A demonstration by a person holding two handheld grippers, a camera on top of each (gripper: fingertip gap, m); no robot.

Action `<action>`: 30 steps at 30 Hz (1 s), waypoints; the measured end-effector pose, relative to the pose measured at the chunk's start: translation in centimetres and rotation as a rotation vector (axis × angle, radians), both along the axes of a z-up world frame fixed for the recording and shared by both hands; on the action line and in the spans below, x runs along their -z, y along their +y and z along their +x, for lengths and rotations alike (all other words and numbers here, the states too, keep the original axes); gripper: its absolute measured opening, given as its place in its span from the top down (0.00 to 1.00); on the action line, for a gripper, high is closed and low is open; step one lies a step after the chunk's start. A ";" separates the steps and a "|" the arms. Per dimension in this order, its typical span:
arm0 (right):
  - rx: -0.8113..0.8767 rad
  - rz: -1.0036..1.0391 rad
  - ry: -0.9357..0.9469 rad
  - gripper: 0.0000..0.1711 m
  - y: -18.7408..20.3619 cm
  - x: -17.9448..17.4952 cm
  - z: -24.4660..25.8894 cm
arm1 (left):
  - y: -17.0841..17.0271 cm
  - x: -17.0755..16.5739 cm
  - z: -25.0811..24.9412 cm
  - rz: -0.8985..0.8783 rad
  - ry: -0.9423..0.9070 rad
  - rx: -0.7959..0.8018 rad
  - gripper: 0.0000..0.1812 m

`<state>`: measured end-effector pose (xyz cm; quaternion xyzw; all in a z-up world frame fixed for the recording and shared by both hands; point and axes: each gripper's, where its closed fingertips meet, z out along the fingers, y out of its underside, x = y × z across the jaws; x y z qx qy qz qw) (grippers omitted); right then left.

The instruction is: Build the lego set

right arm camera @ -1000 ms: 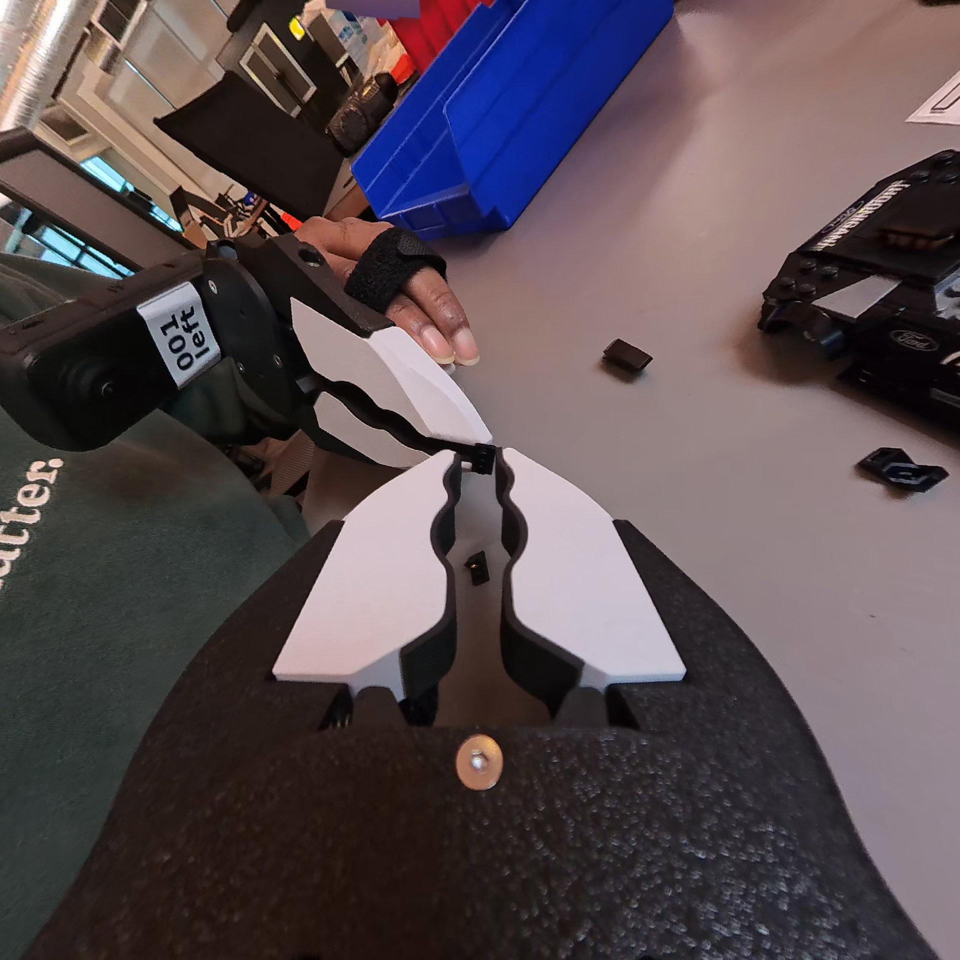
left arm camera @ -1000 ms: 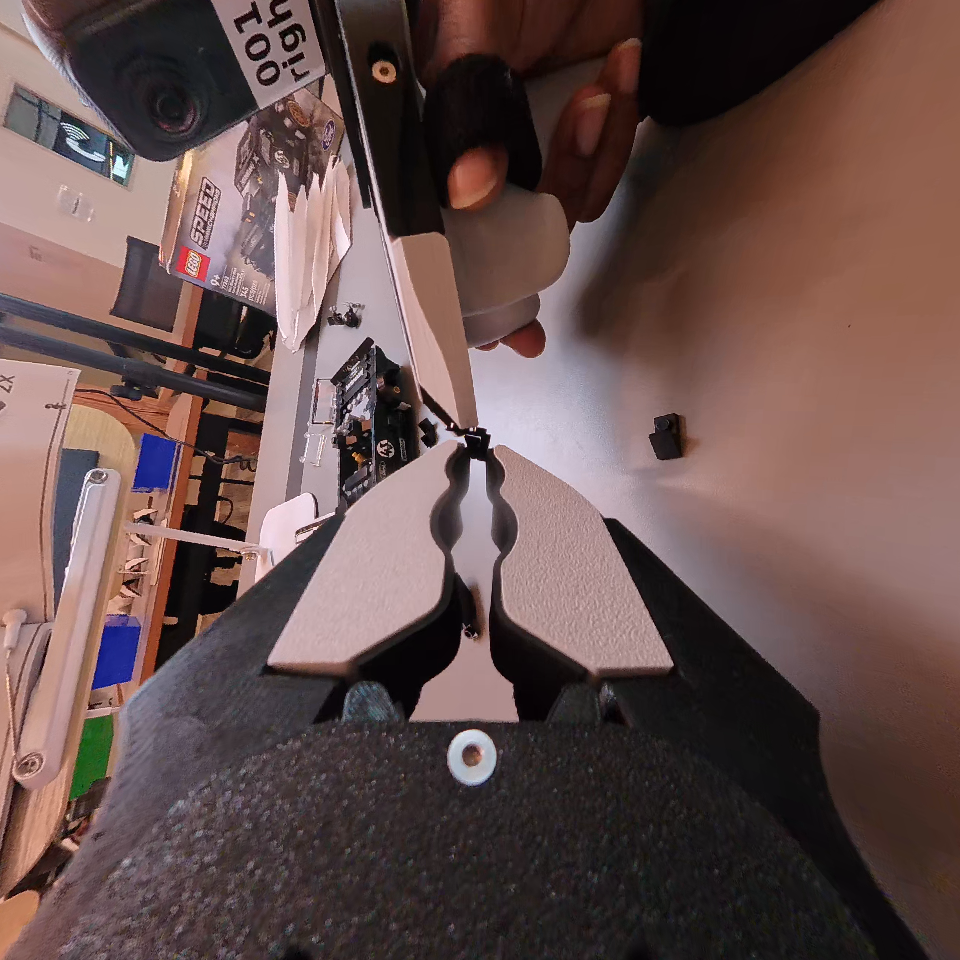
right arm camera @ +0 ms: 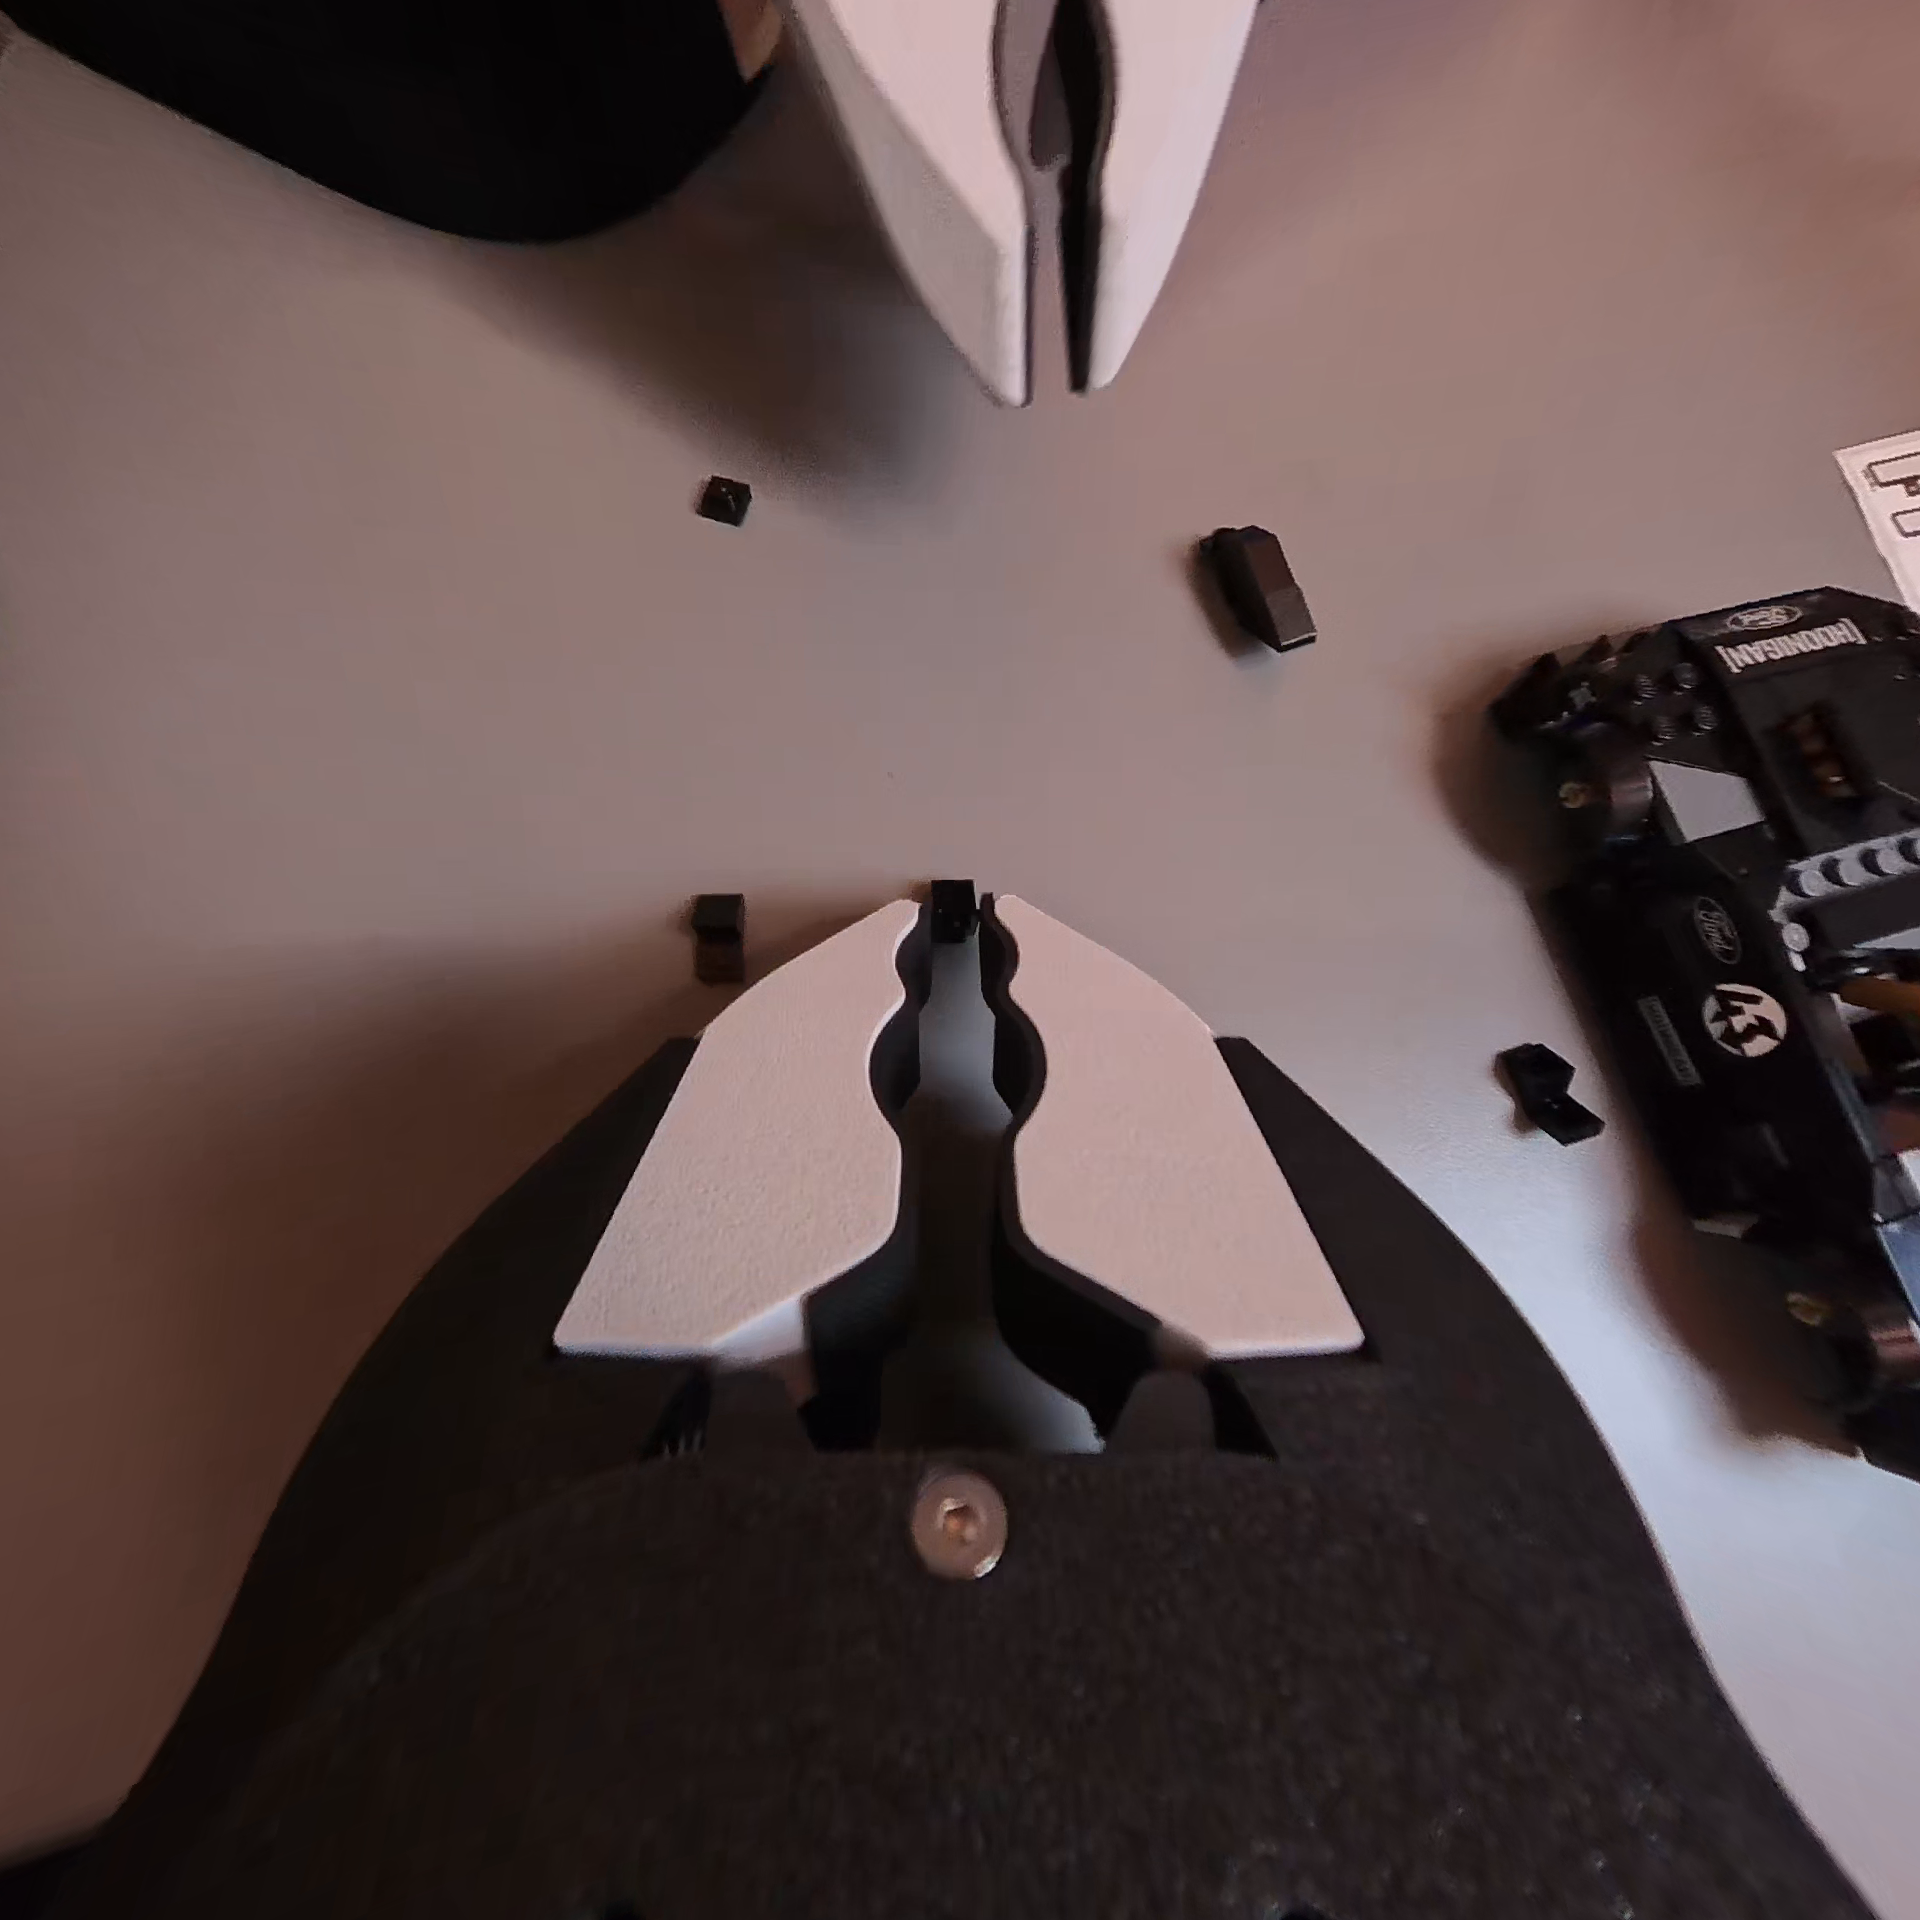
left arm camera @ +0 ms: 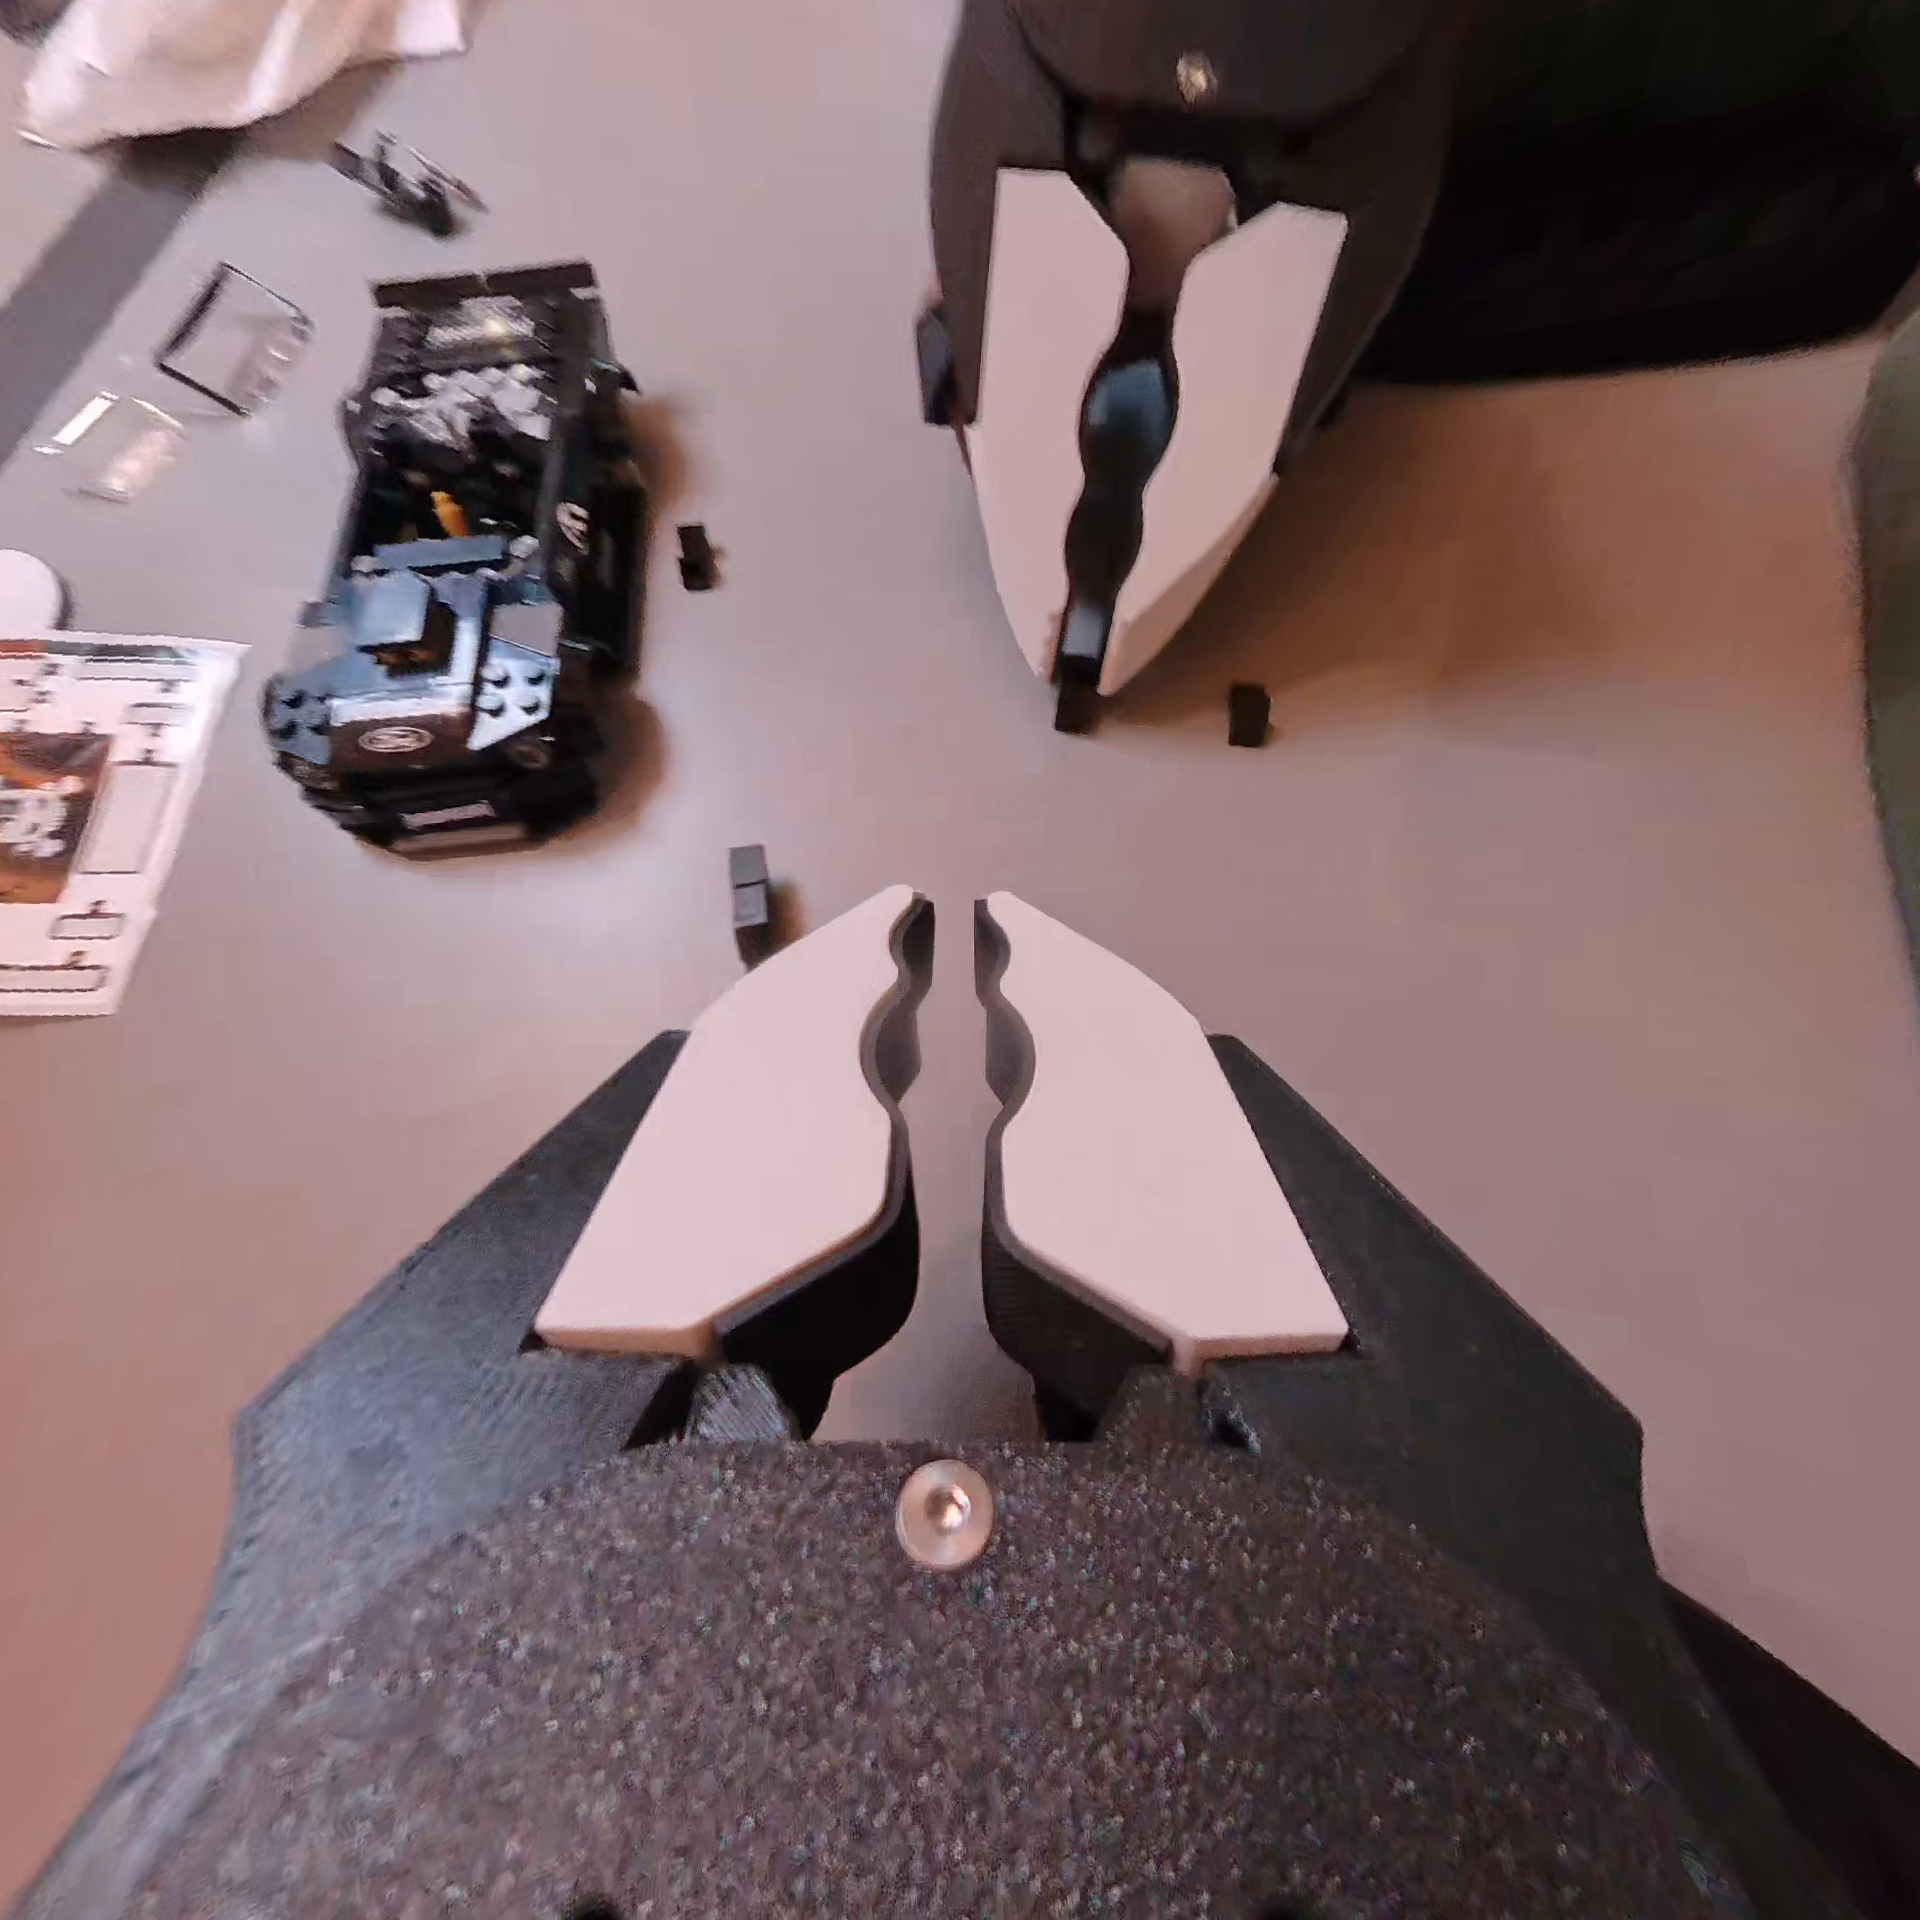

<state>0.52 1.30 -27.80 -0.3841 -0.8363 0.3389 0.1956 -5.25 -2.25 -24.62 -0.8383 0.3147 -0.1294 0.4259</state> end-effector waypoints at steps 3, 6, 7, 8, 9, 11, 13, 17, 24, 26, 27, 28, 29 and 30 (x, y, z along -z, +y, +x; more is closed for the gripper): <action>0.008 0.021 0.000 0.93 0.3 0.1 -0.1 | -0.3 0.9 0.7 -0.037 0.015 0.033 0.96; 0.012 0.011 0.005 0.91 0.3 0.0 0.0 | -0.4 1.2 0.9 -0.046 0.019 0.044 0.96; 0.017 0.004 0.009 0.89 0.3 -0.1 0.0 | -0.4 1.2 0.9 -0.044 0.018 0.045 0.96; 0.026 -0.008 0.020 0.87 0.4 -0.5 0.0 | -0.4 1.2 1.0 -0.042 0.020 0.046 0.96; 0.040 -0.027 0.039 0.85 0.7 -1.0 0.1 | -0.4 1.1 1.0 -0.040 0.021 0.046 0.96; 0.094 -0.071 0.099 0.81 1.6 -2.8 0.1 | -0.3 1.0 0.8 -0.032 0.021 0.038 0.96; 0.178 -0.107 0.194 0.77 3.2 -5.3 0.4 | -0.3 0.6 0.6 -0.014 0.012 0.023 0.97; 0.384 -0.124 0.402 0.86 7.3 -10.0 2.2 | 0.2 -0.9 -0.2 0.065 -0.030 -0.056 0.96; 0.681 -0.063 0.544 1.00 10.7 -11.9 6.6 | 1.0 -3.2 -2.4 0.227 -0.071 -0.244 1.00; 0.731 0.006 0.516 1.00 10.7 -11.1 7.6 | 0.8 -3.5 -2.7 0.273 -0.055 -0.263 1.00; 0.757 0.020 0.516 1.00 10.7 -10.9 8.1 | 0.6 -3.6 -2.8 0.282 -0.054 -0.272 1.00; 0.793 0.020 0.529 1.00 10.8 -11.1 8.6 | 0.4 -3.6 -2.8 0.284 -0.054 -0.279 1.00; 0.834 0.007 0.554 1.00 11.1 -11.4 9.3 | 0.2 -3.5 -2.8 0.281 -0.055 -0.289 1.00; 0.883 -0.018 0.587 1.00 11.5 -11.9 10.1 | 0.0 -3.5 -2.8 0.277 -0.057 -0.298 1.00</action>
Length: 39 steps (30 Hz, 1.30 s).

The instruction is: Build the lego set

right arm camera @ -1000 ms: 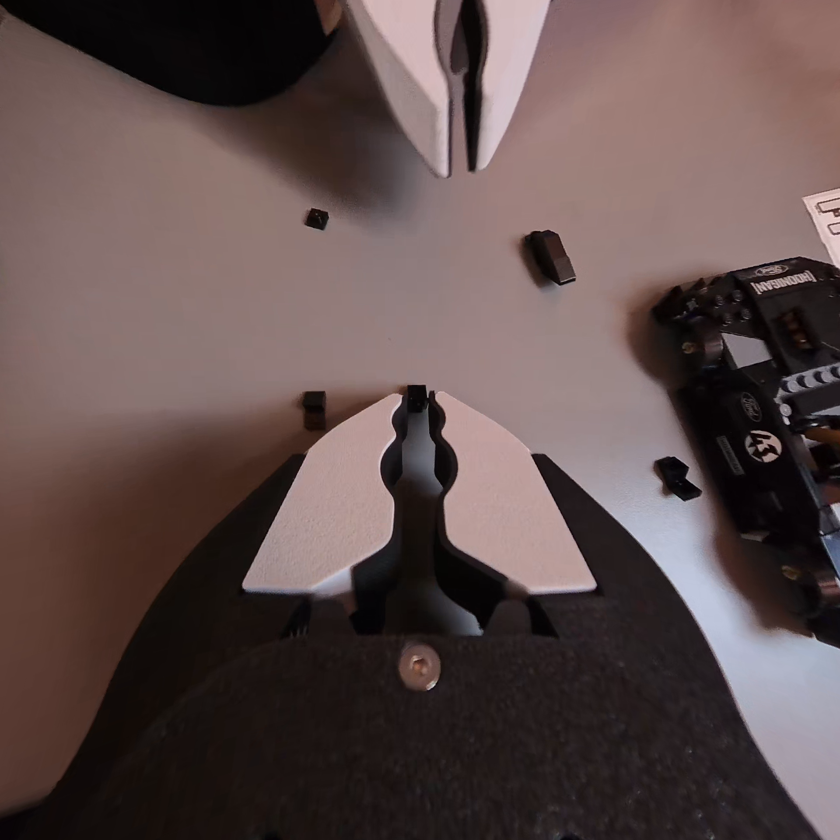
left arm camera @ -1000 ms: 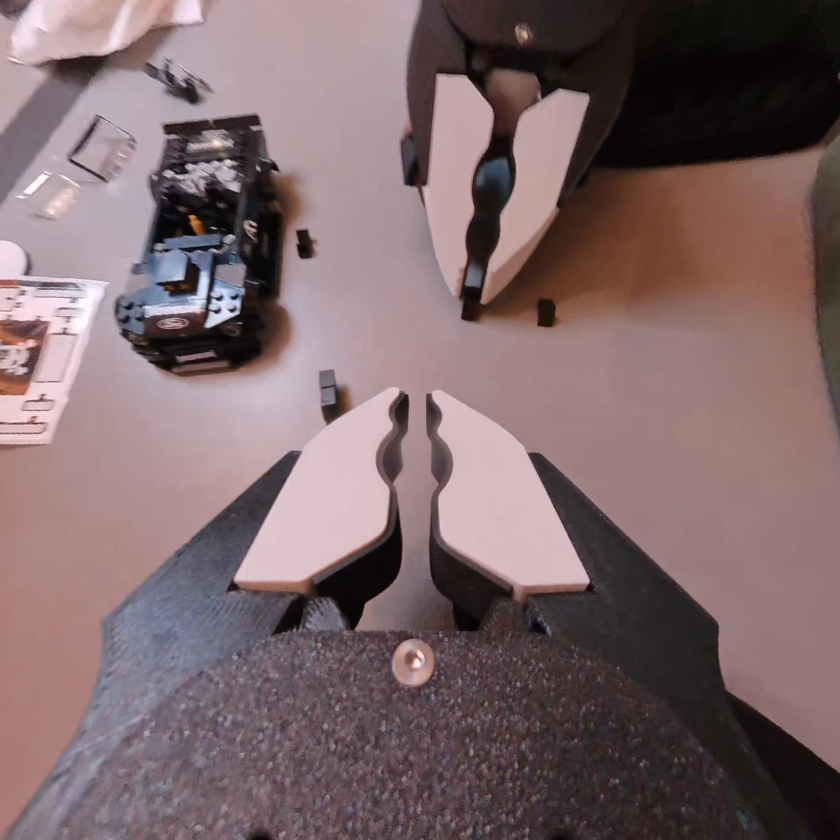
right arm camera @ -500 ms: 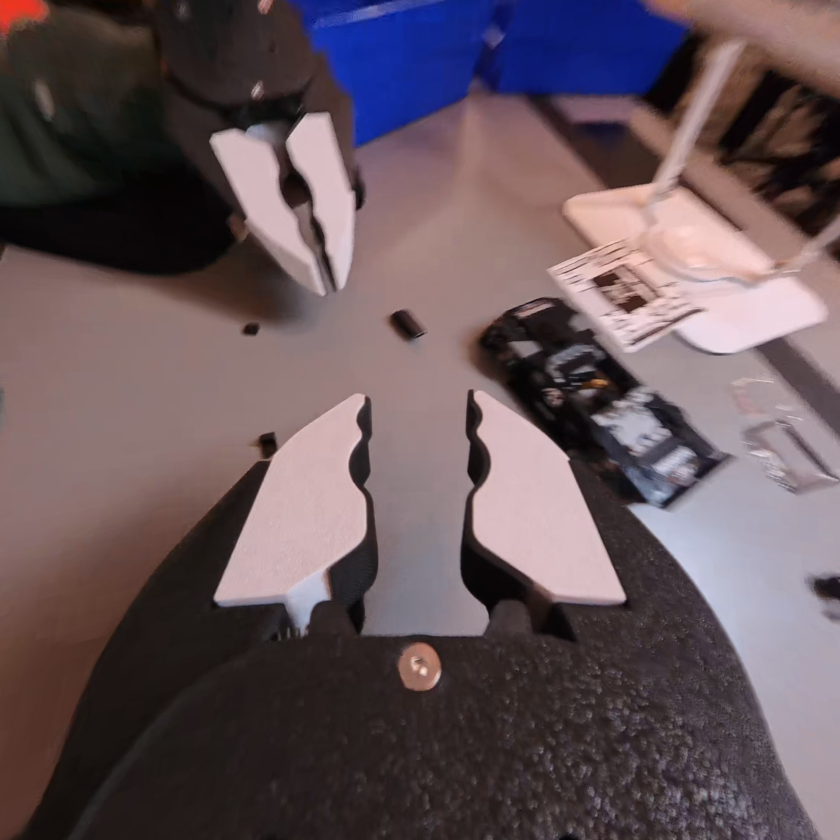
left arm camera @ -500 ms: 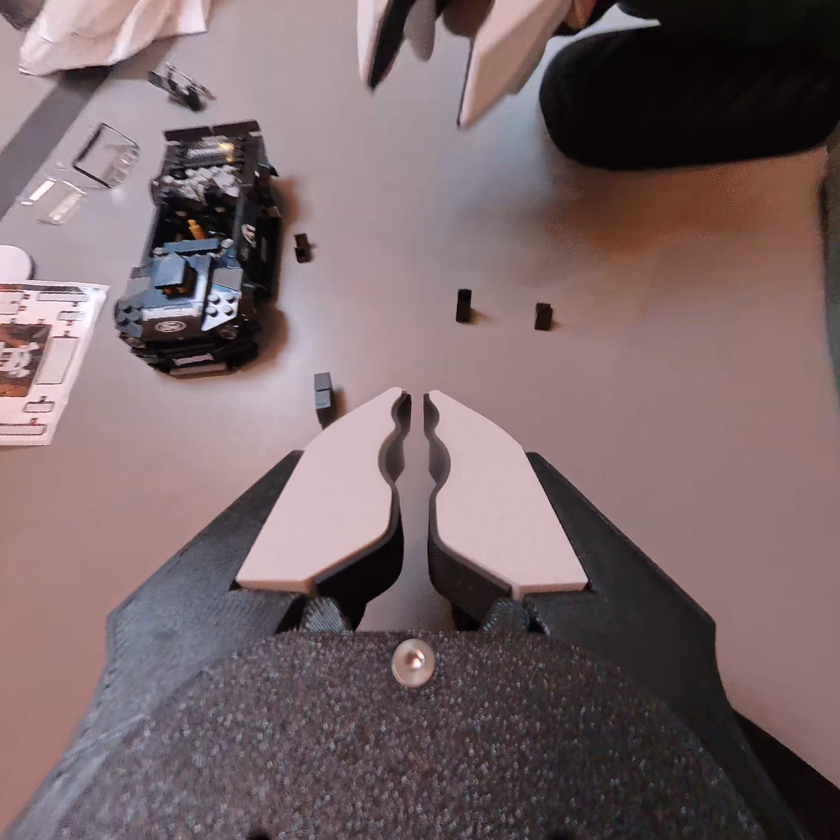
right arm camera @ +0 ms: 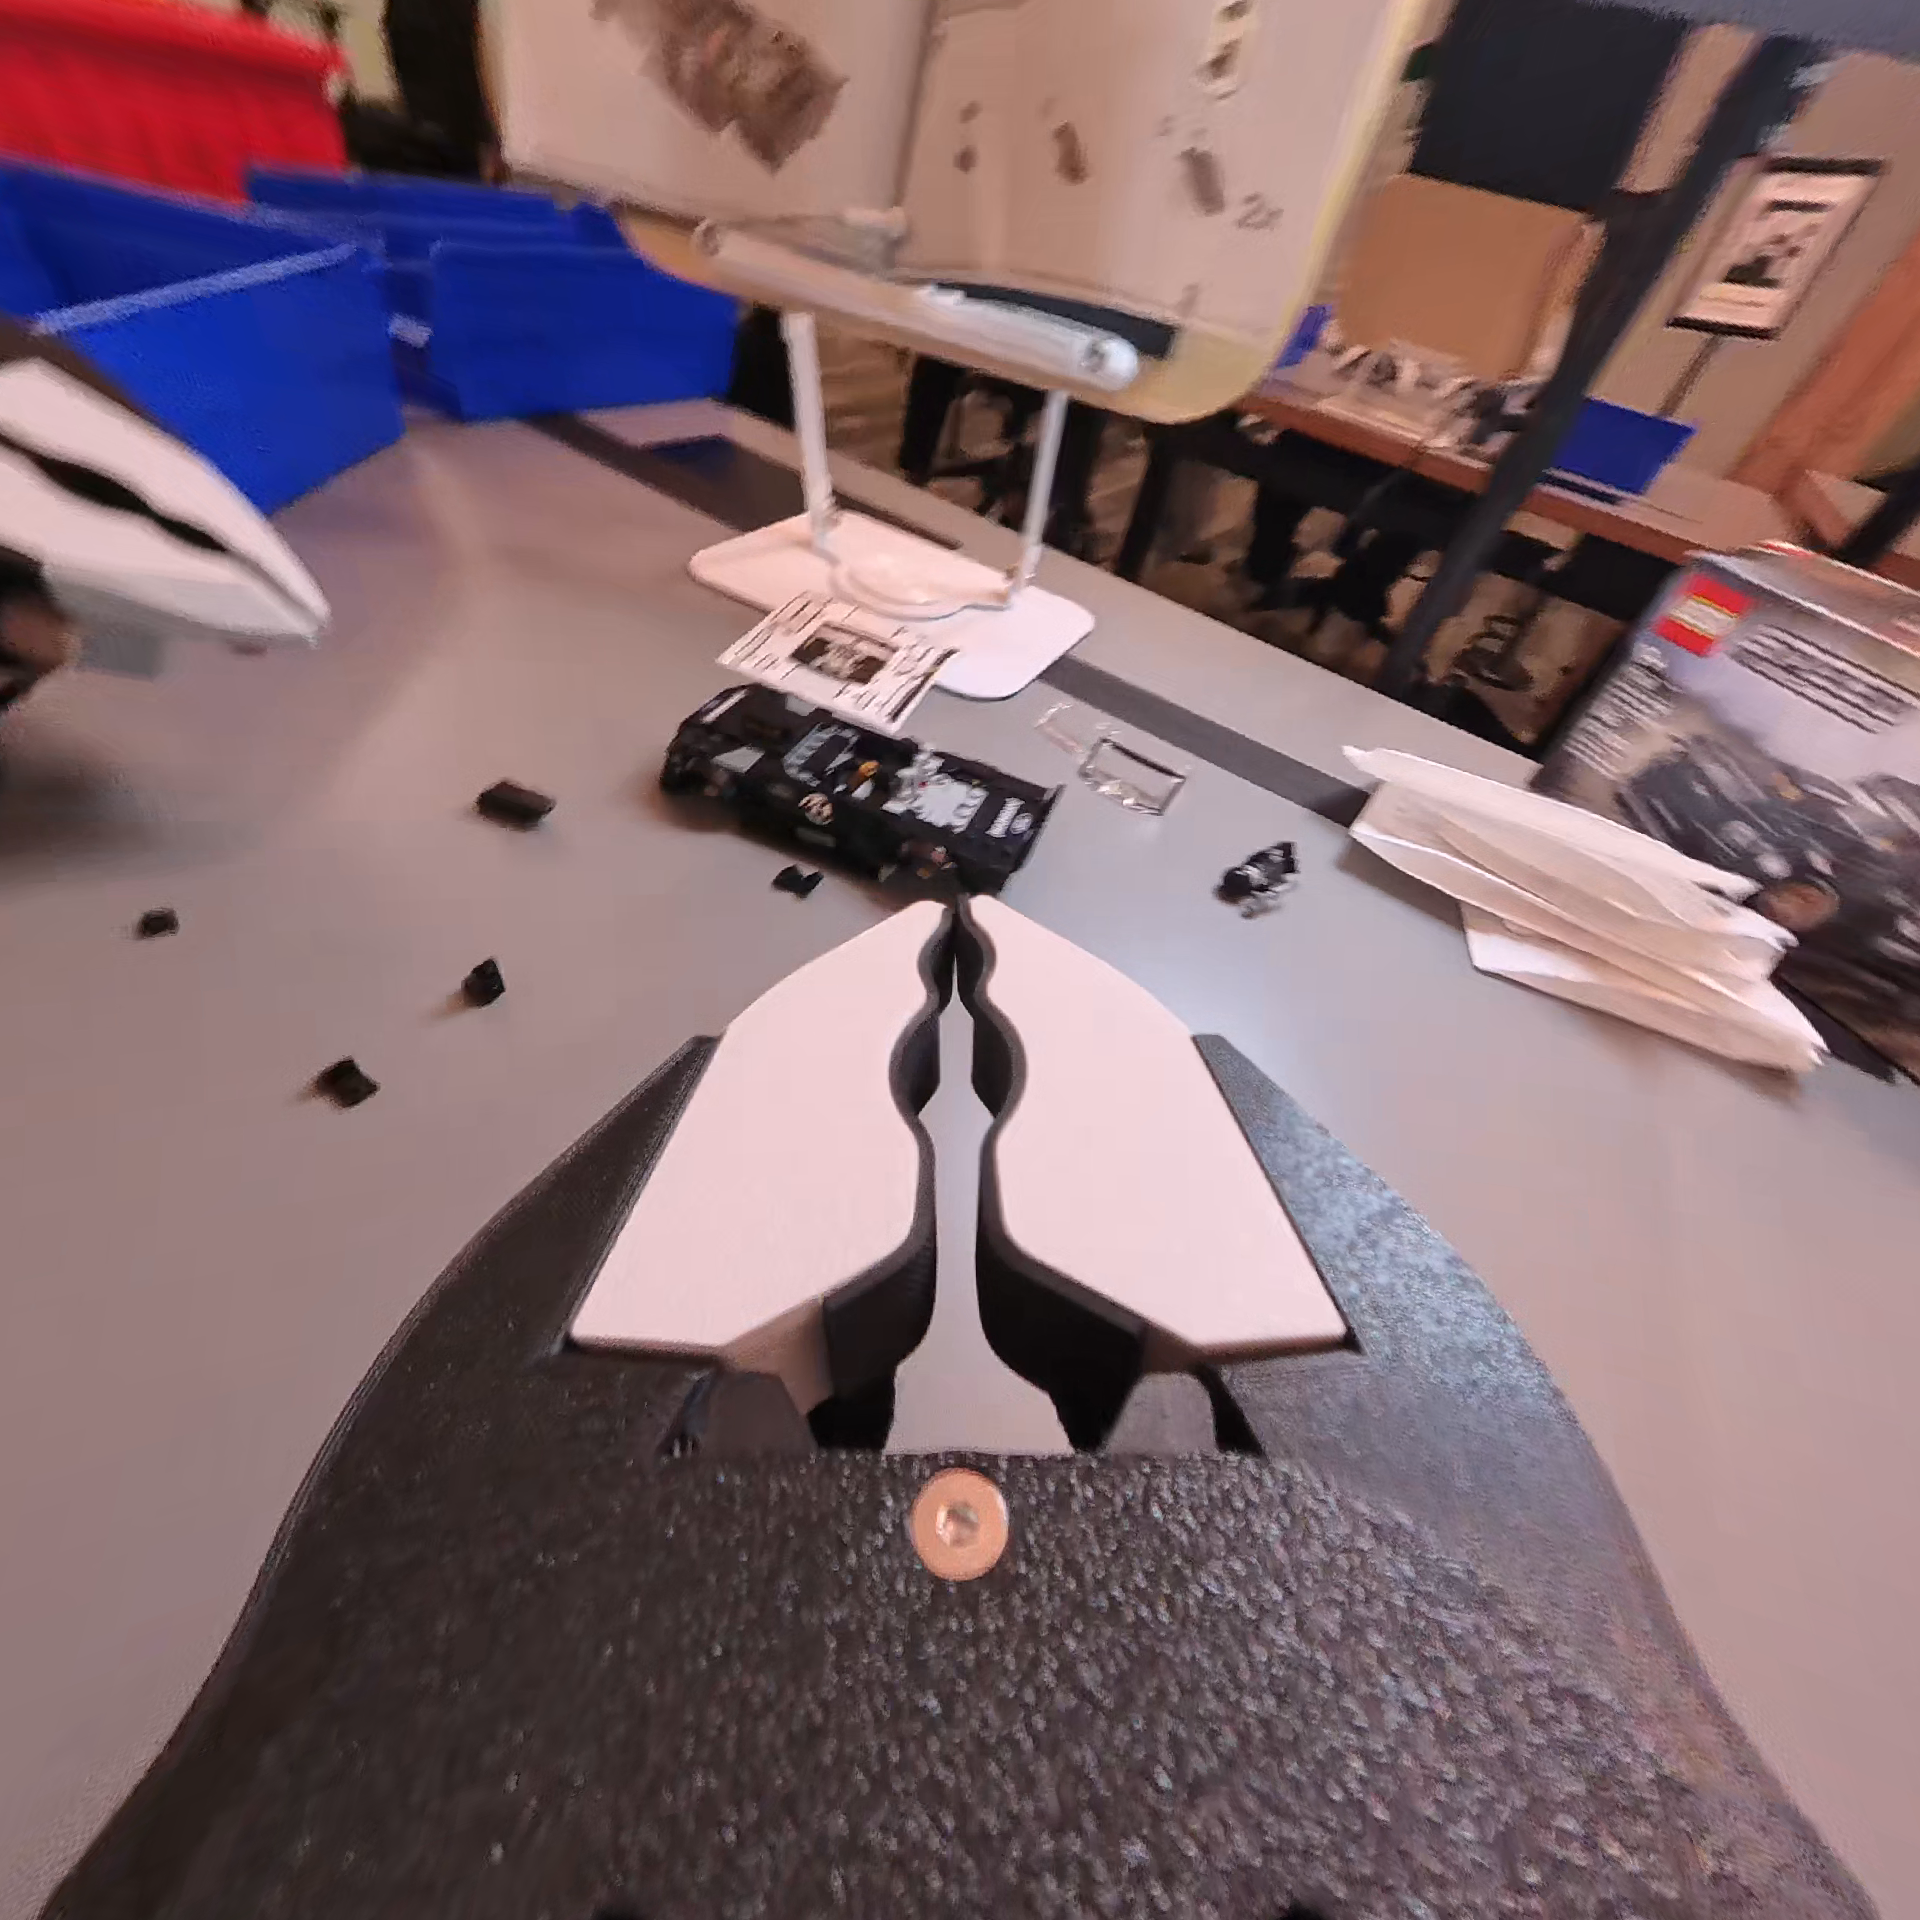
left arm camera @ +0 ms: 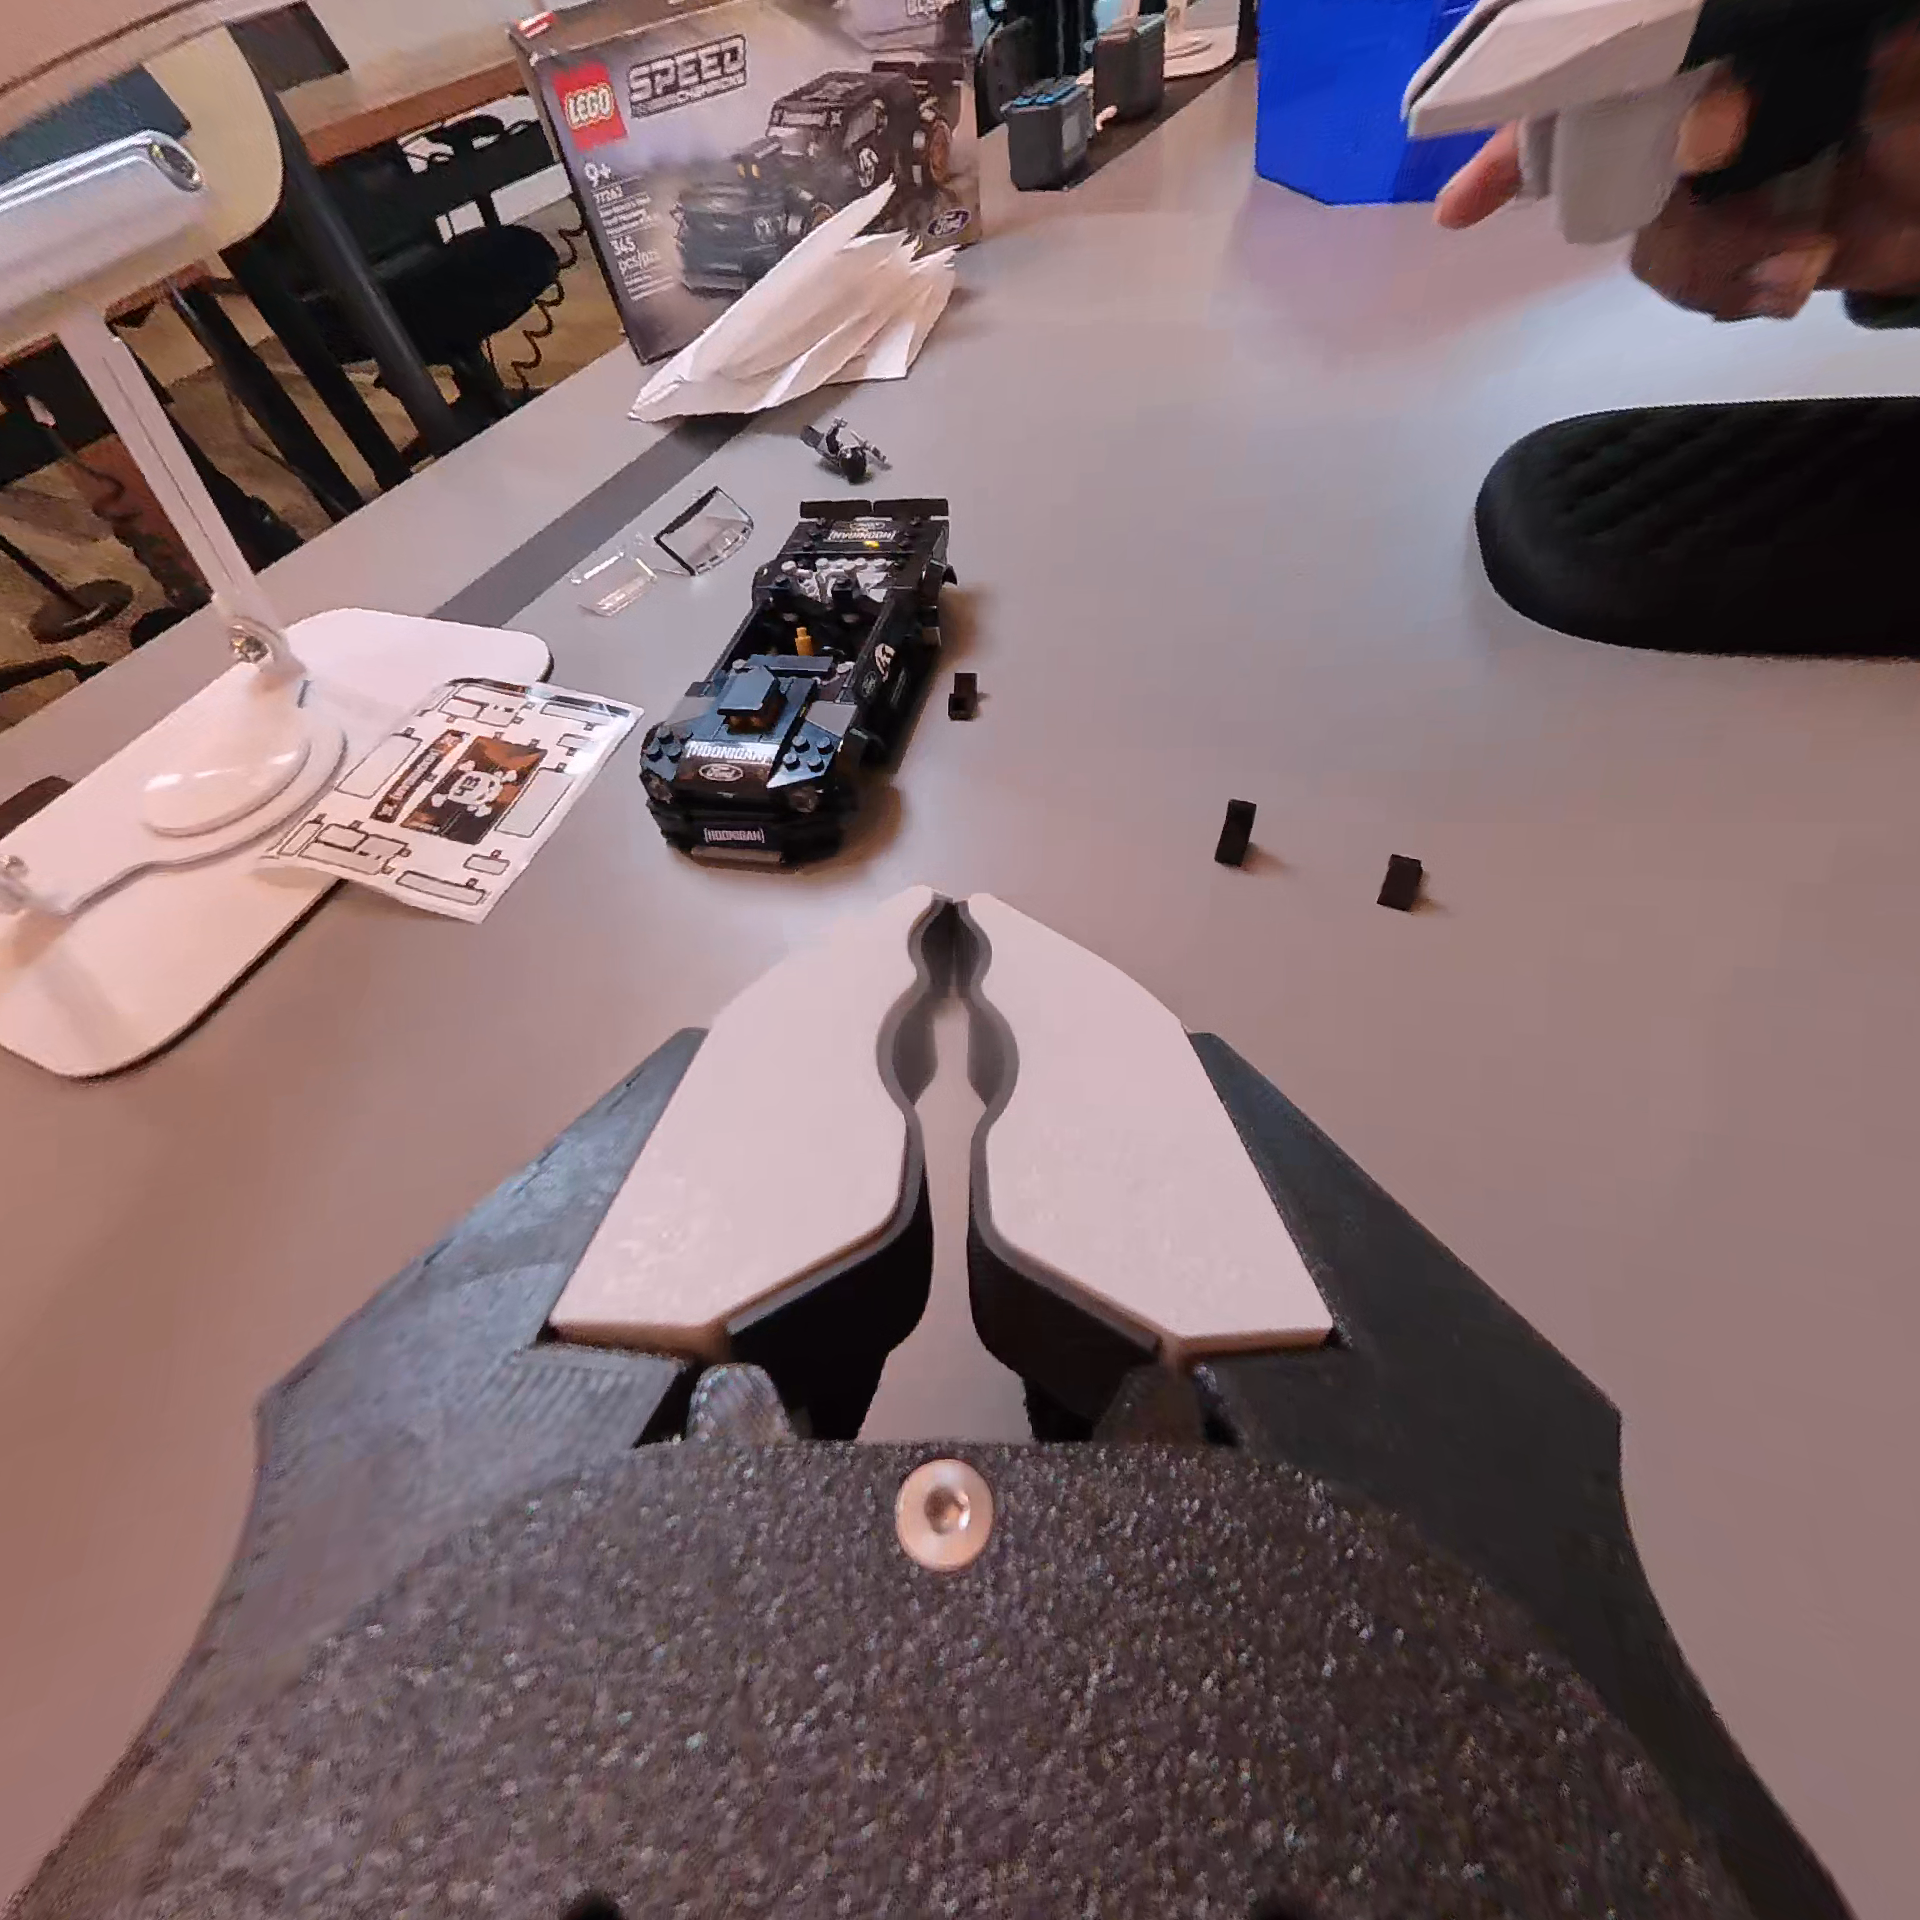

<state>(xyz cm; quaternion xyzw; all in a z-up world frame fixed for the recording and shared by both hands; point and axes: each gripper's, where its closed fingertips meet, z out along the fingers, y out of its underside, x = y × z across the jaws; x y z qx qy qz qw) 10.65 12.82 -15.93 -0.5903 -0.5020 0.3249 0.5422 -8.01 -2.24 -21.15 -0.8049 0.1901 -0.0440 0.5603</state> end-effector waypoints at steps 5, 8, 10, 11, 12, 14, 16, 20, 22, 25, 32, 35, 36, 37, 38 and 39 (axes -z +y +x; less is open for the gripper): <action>0.241 -0.023 0.150 1.00 2.9 -0.7 5.0 | -1.1 0.8 -0.1 -0.023 0.068 -0.050 1.00; 0.265 -0.030 0.132 0.87 2.4 0.3 5.4 | -1.6 1.3 0.0 -0.032 0.126 -0.073 1.00; 0.239 -0.012 0.105 0.84 1.4 1.0 4.1 | -1.9 1.5 0.0 -0.033 0.142 -0.090 1.00; 0.220 0.006 0.081 0.84 0.7 1.2 3.2 | -2.1 1.5 0.0 -0.033 0.137 -0.094 1.00; 0.196 0.027 0.061 0.84 -0.1 1.4 2.2 | -2.2 1.5 0.0 -0.034 0.125 -0.099 0.98; 0.139 0.060 0.040 0.84 -1.7 1.5 0.3 | -2.5 1.7 0.1 -0.048 0.098 -0.101 0.94; 0.093 0.090 0.022 0.84 -2.9 1.9 -1.1 | -2.6 1.7 0.1 -0.050 0.084 -0.109 0.91; 0.064 0.097 0.000 0.85 -3.1 2.7 -1.3 | -2.7 2.4 0.7 -0.091 0.071 -0.084 0.82; 0.065 0.079 0.019 0.85 -2.8 2.7 -1.2 | -2.7 3.1 0.9 -0.127 0.086 -0.066 0.78; 0.073 0.085 0.026 0.85 -2.4 2.7 -1.3 | -2.7 4.0 1.3 -0.177 0.120 -0.040 0.75; 0.055 0.149 0.017 0.88 -2.9 2.8 -1.9 | -3.4 4.7 2.6 -0.206 0.185 0.041 0.79; 0.022 0.163 0.003 0.88 -3.4 3.0 -2.2 | -3.8 5.1 3.2 -0.233 0.188 0.087 0.82; 0.007 0.160 -0.004 0.88 -3.6 3.1 -2.3 | -4.0 5.3 3.4 -0.245 0.185 0.101 0.83; -0.010 0.154 -0.011 0.88 -3.8 3.3 -2.5 | -4.0 5.4 3.5 -0.254 0.183 0.108 0.83; -0.030 0.147 -0.019 0.88 -4.0 3.4 -2.7 | -4.1 5.4 3.5 -0.261 0.181 0.115 0.83; -0.054 0.140 -0.027 0.88 -4.3 3.6 -2.8 | -4.2 5.5 3.7 -0.265 0.179 0.127 0.84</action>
